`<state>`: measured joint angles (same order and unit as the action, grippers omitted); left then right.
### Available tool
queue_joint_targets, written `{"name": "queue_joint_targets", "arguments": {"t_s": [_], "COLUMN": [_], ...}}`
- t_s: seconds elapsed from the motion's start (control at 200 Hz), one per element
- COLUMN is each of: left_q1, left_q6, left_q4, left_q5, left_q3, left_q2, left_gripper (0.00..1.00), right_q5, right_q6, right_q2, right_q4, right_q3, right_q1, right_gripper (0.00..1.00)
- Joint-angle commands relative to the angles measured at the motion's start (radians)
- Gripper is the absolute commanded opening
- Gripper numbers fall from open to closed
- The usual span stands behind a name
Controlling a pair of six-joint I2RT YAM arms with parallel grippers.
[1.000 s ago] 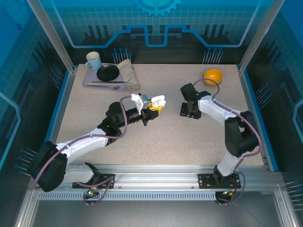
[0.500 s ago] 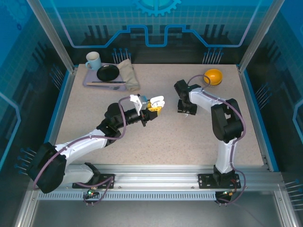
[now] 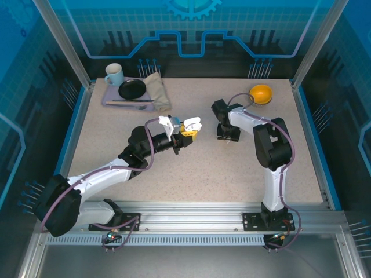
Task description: Insert wireless bluetooth earbuds into charging case
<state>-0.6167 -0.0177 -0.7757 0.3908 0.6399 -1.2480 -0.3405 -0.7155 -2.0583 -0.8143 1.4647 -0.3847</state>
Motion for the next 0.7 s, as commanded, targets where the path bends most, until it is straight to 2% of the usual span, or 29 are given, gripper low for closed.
{"name": "queue_joint_targets", "arguments": {"t_s": [0.0, 0.29, 0.475, 0.695], "left_q1": [0.010, 0.010, 0.010, 0.011], "left_q6": [0.010, 0.009, 0.005, 0.001], "left_q4": [-0.048, -0.046, -0.045, -0.046], "left_q5": [0.023, 0.023, 0.024, 0.024], "left_q3": [0.004, 0.013, 0.019, 0.024], "left_q2": [0.006, -0.005, -0.010, -0.015], "left_gripper": [0.00, 0.00, 0.00, 0.00], "right_q5": [-0.023, -0.016, 0.001, 0.023], "right_q6": [0.002, 0.011, 0.016, -0.006], "right_q2": [-0.025, -0.016, 0.001, 0.027], "right_q4": [-0.022, -0.002, 0.013, 0.025], "right_q3": [0.013, -0.009, -0.022, -0.044], "right_q1": [0.022, 0.035, 0.037, 0.037], "right_gripper": [0.46, 0.39, 0.29, 0.35]}}
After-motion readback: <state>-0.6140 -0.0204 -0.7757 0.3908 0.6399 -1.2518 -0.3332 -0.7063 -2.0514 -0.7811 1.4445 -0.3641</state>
